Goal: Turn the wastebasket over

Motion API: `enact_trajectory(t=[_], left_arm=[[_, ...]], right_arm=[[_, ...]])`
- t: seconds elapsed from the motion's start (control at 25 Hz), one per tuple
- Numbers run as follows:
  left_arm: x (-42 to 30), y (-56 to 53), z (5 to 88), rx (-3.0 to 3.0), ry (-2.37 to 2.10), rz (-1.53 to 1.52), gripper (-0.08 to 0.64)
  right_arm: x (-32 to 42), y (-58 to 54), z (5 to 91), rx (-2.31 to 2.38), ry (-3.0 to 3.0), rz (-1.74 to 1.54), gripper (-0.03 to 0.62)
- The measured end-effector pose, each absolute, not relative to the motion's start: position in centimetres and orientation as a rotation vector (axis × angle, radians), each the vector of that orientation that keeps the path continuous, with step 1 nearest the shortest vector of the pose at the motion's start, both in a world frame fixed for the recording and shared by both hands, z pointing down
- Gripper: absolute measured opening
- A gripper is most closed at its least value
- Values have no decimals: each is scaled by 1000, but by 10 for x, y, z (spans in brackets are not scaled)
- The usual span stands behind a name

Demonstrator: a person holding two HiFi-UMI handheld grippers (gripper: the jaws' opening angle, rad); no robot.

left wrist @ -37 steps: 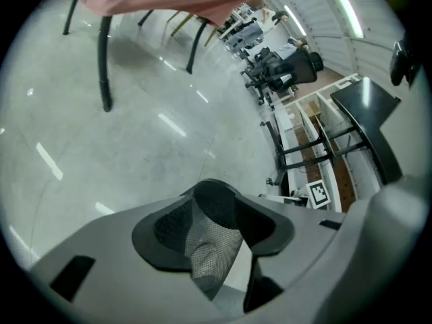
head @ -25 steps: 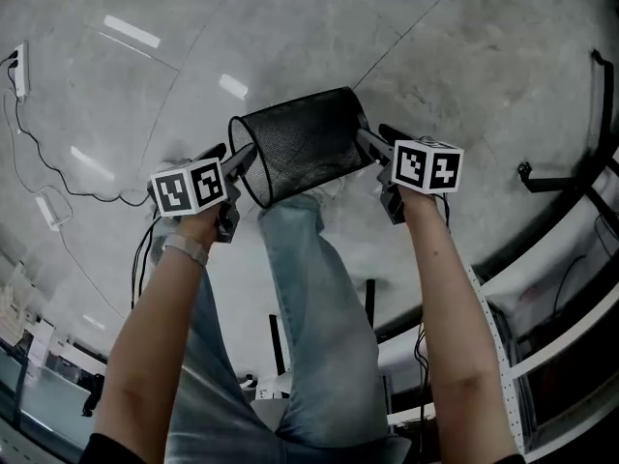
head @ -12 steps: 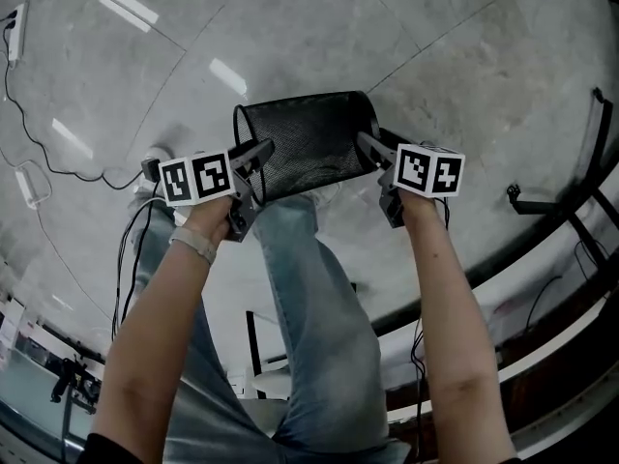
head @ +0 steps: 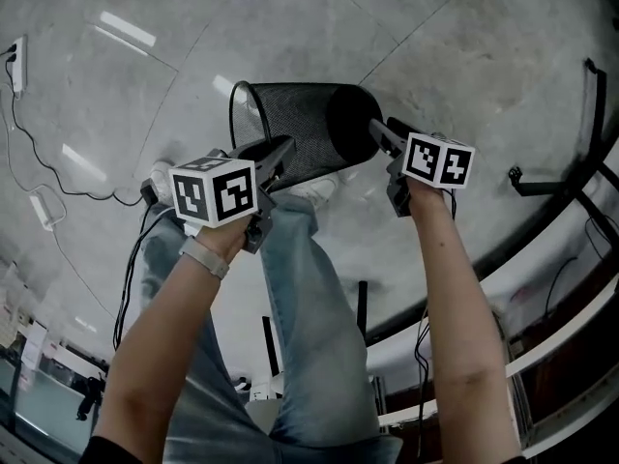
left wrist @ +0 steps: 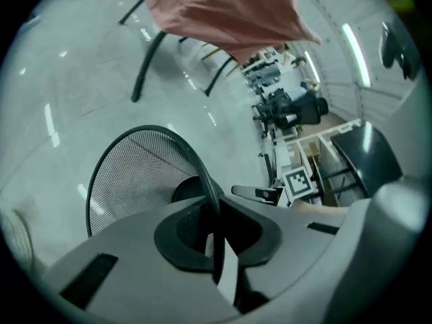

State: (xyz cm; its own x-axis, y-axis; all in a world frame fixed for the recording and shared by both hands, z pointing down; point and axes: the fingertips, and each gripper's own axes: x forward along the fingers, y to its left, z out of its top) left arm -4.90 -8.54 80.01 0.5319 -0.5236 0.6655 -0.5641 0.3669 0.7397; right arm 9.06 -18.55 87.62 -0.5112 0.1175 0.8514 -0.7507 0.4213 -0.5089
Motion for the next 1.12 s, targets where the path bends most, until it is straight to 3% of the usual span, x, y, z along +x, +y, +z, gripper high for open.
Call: enact_trajectory(t=[0.68, 1.12], left_arm=[[46, -205, 783, 1861, -894, 935, 23], [124, -162, 817, 1929, -710, 1085, 78]], right_arm=[[201, -159, 809, 1084, -1870, 1604, 198], [242, -101, 802, 1436, -1813, 1738, 198]])
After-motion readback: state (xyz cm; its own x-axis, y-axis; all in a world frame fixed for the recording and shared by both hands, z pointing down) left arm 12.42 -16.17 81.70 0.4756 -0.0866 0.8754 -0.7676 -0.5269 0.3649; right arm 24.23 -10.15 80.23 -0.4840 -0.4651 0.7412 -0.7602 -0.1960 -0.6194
